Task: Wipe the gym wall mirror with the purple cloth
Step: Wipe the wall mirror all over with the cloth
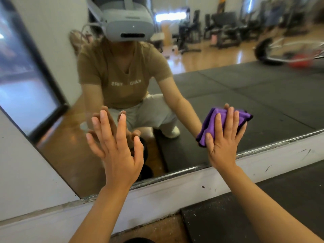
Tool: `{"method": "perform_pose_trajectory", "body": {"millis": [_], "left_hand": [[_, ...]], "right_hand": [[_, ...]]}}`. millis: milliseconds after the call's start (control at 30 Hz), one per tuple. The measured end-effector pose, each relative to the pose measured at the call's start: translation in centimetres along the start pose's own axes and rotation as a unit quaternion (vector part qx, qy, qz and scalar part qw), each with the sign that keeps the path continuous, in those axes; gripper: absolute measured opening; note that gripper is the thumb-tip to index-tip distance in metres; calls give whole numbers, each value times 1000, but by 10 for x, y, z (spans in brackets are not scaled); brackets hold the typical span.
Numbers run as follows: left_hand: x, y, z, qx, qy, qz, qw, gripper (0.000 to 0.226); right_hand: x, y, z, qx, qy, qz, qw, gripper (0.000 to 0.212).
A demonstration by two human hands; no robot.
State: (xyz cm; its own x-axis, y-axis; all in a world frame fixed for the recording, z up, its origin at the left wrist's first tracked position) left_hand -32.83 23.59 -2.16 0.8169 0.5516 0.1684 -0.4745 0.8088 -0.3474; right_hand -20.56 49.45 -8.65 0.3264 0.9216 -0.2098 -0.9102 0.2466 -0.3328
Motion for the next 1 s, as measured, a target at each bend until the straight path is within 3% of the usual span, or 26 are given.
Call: {"method": "perform_pose_trajectory", "body": {"millis": [133,233,467,633,733,833,1000], "left_hand": [[2,2,0,1,-13,4,1000,67],[4,2,0,-4,-8,10,1000,69],[16,12,-5,-21,19,28,999,71],[42,22,3,-26,5,12,1000,70],[54,29,4,-33,-18,10,999,69],[66,36,0,-47,-21,18,999,69],[86,53,-8,-83,-17,54,995,76]], "right_hand": [[44,20,-80,-118,38,-11,992,61],[54,25,-96,-157,51,-20,986,63],[42,-6,13,-69,93,-2,993,64],[37,-33,78,-60,101,4,993,64],[35,-20,52,-61,88,19,994,63],[51,-3,-3,-112,72,27,991,64],[96,12,-101,-198,128,30,971,67]]}}
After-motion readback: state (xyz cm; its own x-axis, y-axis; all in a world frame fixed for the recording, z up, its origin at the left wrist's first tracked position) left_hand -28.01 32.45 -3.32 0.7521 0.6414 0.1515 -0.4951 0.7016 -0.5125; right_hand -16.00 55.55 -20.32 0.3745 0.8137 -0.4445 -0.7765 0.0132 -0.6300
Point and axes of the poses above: each hand's wrist, its own z-axis towards the middle knuckle, its own y-axis out of the palm, x = y × z, the point moved 8 cm from there along z, towards the middle knuckle
